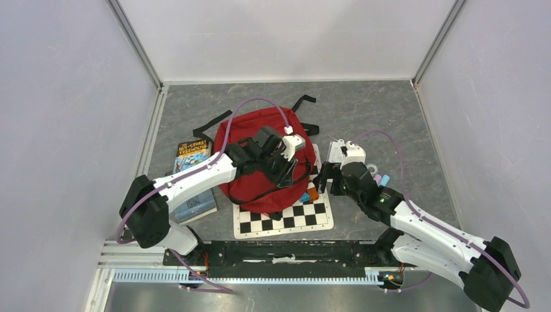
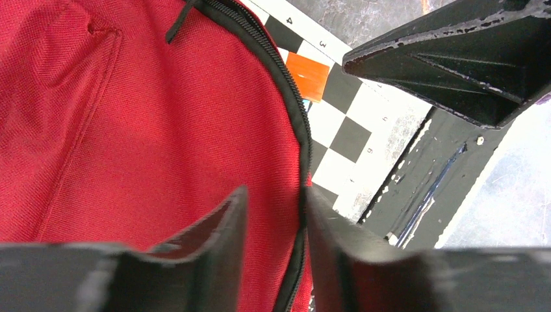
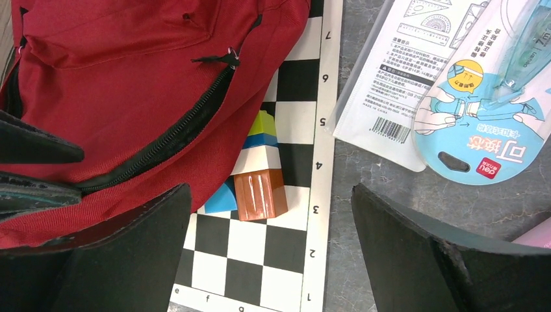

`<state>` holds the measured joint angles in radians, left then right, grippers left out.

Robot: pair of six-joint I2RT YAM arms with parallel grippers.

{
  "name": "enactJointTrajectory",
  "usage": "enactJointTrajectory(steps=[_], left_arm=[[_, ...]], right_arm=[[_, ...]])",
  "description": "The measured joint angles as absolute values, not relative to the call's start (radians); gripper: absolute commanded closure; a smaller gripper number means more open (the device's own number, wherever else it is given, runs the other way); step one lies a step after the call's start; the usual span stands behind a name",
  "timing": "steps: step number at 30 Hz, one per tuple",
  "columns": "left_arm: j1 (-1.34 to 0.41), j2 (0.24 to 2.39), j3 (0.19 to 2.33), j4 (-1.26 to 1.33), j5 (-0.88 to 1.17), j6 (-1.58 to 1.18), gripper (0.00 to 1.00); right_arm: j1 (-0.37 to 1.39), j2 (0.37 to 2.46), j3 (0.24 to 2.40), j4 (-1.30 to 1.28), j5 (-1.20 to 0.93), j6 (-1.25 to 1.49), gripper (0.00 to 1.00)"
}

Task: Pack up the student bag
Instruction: Unzip the student bag at the center of the board.

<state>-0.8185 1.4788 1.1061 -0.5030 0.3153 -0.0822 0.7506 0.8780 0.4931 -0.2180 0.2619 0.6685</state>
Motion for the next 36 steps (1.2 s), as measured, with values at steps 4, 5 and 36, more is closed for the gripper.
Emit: enactJointTrajectory(steps=[4,5,36], left_arm=[[-0.820,1.478,1.106,-0.504,0.311,-0.079,0.93],[-0.820,1.478,1.106,-0.502,0.308,-0.078,0.95],[-0.820,1.343,1.131,-0.452,0.103,-0.080,0.98]], right_arm=[[0.751,0.873,0.493,-0.218,0.262,0.669,0.05],[0.751,0.871,0.493,-0.216,0.261,0.669,0.05],[0.892,1.034,0.549,0.191,0.196,0.244,0.02]])
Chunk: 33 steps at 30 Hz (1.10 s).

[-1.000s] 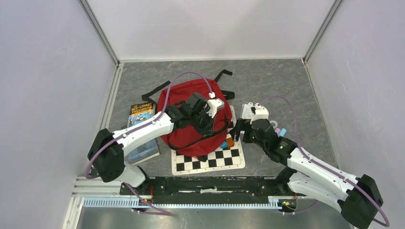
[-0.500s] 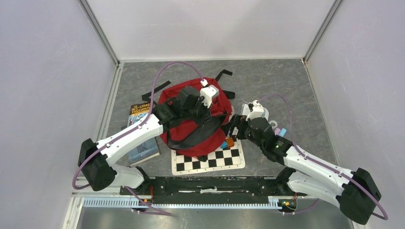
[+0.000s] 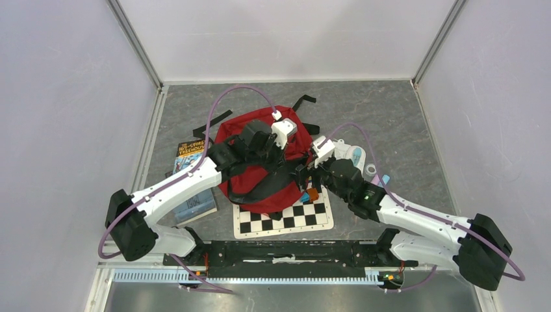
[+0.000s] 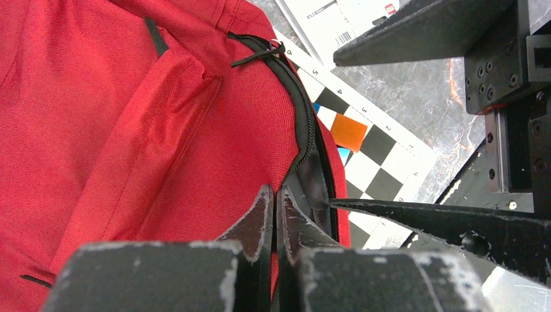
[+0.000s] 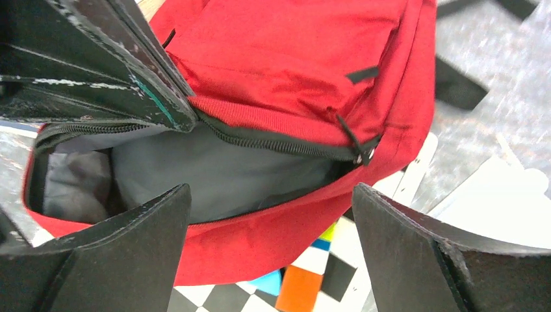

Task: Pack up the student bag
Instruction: Unzip the student bag at the center of the board.

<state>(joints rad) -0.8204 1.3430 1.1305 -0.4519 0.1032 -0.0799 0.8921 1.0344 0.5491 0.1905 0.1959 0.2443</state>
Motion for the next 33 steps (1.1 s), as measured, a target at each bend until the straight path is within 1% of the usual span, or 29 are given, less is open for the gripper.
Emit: enactJointTrajectory(steps=[3,9,13,14,15,16,17,18,19,20,21,24,26,27,29,33], left_arm=[[-0.820,1.341,1.129,-0.451,0.105,-0.080,0.97],[-0.820,1.335,1.122,-0.451,0.107,-0.079,0.96],[-0.820,1.328,1.122,-0.452,0.107,-0.079,0.98],[-0.820,1.328,1.122,-0.453,0.109,-0.079,0.98],[-0.820,1.327,1.122,-0.454,0.110,-0.078,0.98],[-0.820,1.327,1.122,-0.455,0.111,-0.078,0.97],[-0.820,1.327,1.122,-0.455,0.111,-0.078,0.95],[-0.820,1.327,1.122,-0.453,0.112,-0.077,0.88],[-0.820,1.327,1.122,-0.452,0.111,-0.076,0.76],[-0.820,1.325,1.121,-0.450,0.110,-0.074,0.66],[-0.820,1.323,1.121,-0.451,0.108,-0.071,0.54],[-0.820,1.306,1.110,-0.450,0.074,-0.069,0.29],[-0.820,1.274,1.083,-0.443,0.023,-0.072,0.19],[-0.820,1.250,1.061,-0.435,0.000,-0.074,0.16],[-0.820,1.202,1.021,-0.428,-0.036,-0.077,0.15],[-0.820,1.131,0.946,-0.418,-0.078,-0.097,0.16]], right_arm=[[0.892,1.056,0.550,0.234,0.188,0.135,0.02],[0.892,1.129,0.550,0.309,0.185,-0.013,0.16],[0.892,1.187,0.571,0.340,0.186,-0.065,0.29],[0.892,1.207,0.587,0.344,0.186,-0.077,0.35],[0.892,1.225,0.602,0.347,0.184,-0.087,0.47],[0.892,1.241,0.618,0.350,0.184,-0.096,0.62],[0.892,1.254,0.632,0.352,0.181,-0.107,0.74],[0.892,1.267,0.648,0.353,0.175,-0.111,0.87],[0.892,1.275,0.658,0.354,0.173,-0.120,0.96],[0.893,1.281,0.664,0.356,0.173,-0.129,1.00],[0.893,1.285,0.668,0.357,0.177,-0.130,1.00],[0.890,1.286,0.672,0.357,0.204,-0.133,1.00],[0.888,1.285,0.677,0.351,0.220,-0.125,1.00],[0.887,1.284,0.682,0.341,0.224,-0.120,1.00],[0.883,1.284,0.692,0.319,0.231,-0.105,1.00],[0.878,1.284,0.723,0.262,0.237,-0.072,1.00]])
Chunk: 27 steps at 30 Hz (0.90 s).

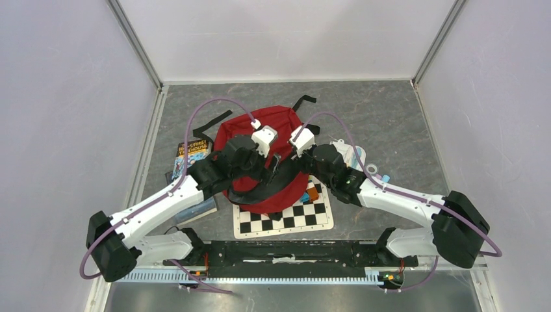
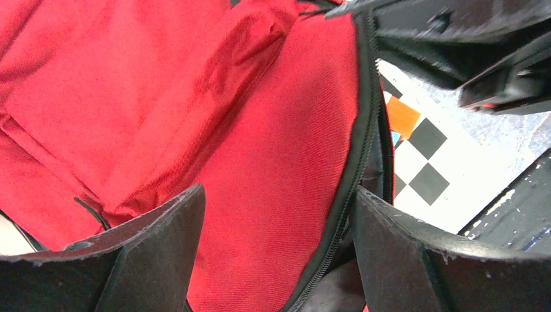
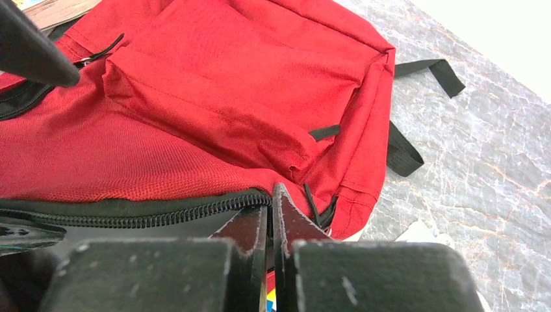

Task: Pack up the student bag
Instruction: Unzip the student bag at the center of the board.

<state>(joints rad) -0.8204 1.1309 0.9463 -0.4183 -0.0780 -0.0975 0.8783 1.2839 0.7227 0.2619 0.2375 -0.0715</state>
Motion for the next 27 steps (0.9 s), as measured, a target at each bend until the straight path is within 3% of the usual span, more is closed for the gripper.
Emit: enactJointTrajectory(steps=[4,9,12,18,27], left_arm=[[-0.820,1.127,0.887,-0.417,-0.097,-0.149,0.25],[-0.820,1.123,0.813,-0.419,-0.102,-0.222,0.74],[-0.820,1.124,0.821,-0.425,-0.117,-0.245,0.88],[-0.807,1.159,0.968,-0.468,-0.202,-0.245,0.93],[-0.616,1.391,1.279,-0.518,-0.173,-0.227,0.94]], right_arm=[[0.870,1.284,0.746,0.215,0.237,-0.044,1.00],[0.860,1.283,0.768,0.156,0.233,-0.004,1.00],[0.853,1.282,0.776,0.125,0.229,0.026,1.00],[0.827,1.272,0.797,0.053,0.259,0.109,0.81],[0.815,1.280,0.850,-0.094,0.334,0.192,0.26]])
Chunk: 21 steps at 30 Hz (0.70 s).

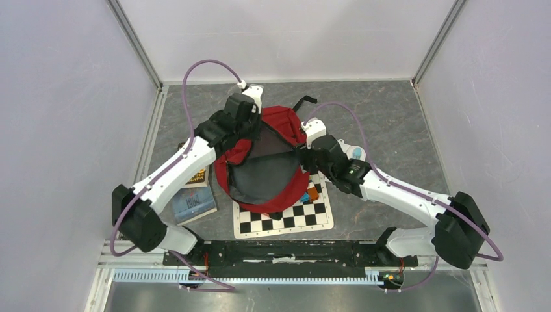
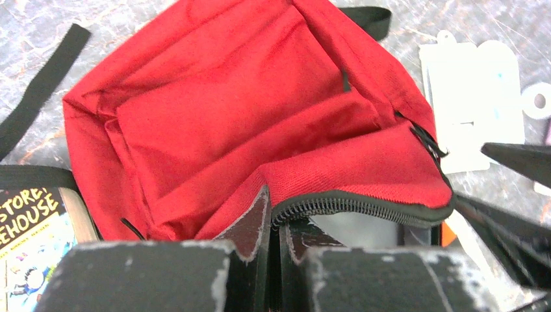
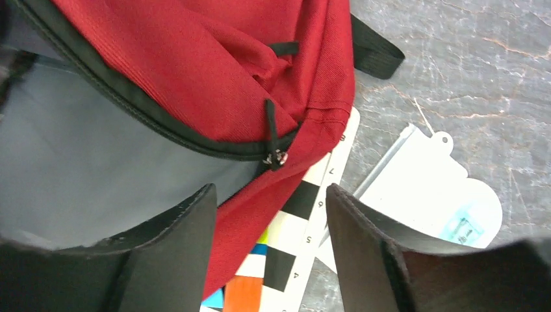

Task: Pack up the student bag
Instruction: Unzip the student bag at the center of the board.

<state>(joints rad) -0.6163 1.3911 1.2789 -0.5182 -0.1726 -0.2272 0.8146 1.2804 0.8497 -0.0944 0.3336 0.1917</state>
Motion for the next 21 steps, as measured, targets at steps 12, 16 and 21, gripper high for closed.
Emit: enactJointTrajectory(steps=[12,16,21], left_arm=[[-0.540,1.572,1.376,-0.520,-0.093,-0.204,0.95],[-0.525,1.588,1.385,-0.501,-0.067,-0.204,0.96],[-0.491,1.622,1.398,-0.475,-0.046,-0.205,0.97]], right_arm=[[0.813,1.367,0.821,-0.163,0.376,0.313,0.04],[0.813,1.414,0.820,-0.163,0.370,0.339,0.16],[0.812,1.442,0.816,-0.159,0.371,0.365,0.78]])
